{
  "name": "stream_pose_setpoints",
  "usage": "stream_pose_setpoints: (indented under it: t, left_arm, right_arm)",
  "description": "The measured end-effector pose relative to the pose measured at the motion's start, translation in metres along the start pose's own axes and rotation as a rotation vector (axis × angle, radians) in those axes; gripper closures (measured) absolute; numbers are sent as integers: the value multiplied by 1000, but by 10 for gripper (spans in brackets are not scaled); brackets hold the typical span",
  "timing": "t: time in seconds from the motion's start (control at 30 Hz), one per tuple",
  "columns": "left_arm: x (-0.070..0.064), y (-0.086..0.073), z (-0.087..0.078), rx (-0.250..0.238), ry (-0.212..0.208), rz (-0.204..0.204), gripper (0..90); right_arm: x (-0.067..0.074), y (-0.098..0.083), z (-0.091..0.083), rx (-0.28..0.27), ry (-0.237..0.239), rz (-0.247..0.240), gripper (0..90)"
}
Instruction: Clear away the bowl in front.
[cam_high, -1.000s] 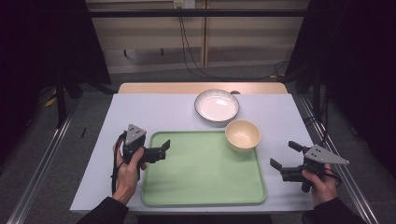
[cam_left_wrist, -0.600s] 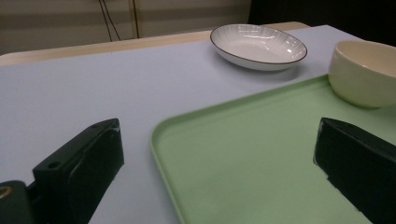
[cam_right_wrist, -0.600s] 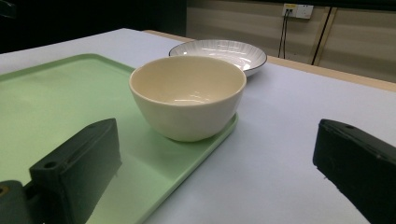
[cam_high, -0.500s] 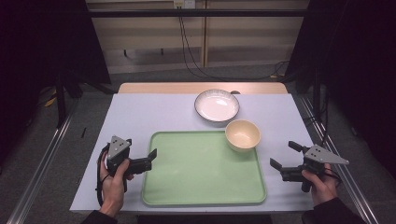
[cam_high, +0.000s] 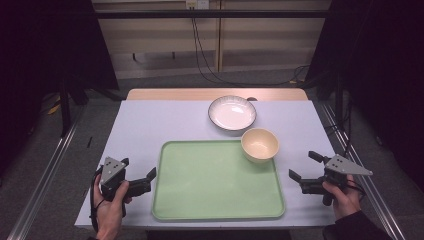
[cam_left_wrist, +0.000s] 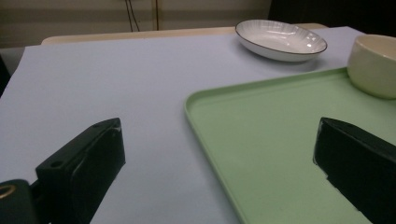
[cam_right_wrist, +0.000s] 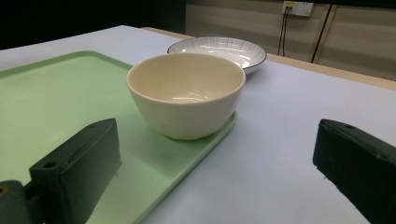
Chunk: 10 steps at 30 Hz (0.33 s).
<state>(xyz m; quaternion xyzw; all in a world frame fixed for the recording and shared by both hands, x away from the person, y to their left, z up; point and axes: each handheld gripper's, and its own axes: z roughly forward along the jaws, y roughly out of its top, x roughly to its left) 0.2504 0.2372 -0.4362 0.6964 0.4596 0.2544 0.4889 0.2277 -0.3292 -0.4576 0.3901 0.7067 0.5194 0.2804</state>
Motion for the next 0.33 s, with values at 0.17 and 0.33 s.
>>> stream_pose_setpoints:
  t: [0.17,0.33]
  left_arm:
    - [1,-3,-6,-14,10,4,18]
    - [-2,-3,-7,-21,12,12,19]
  right_arm:
    - [-1,0,0,0,-5,3,5]
    - [-1,0,0,2,-6,0,7]
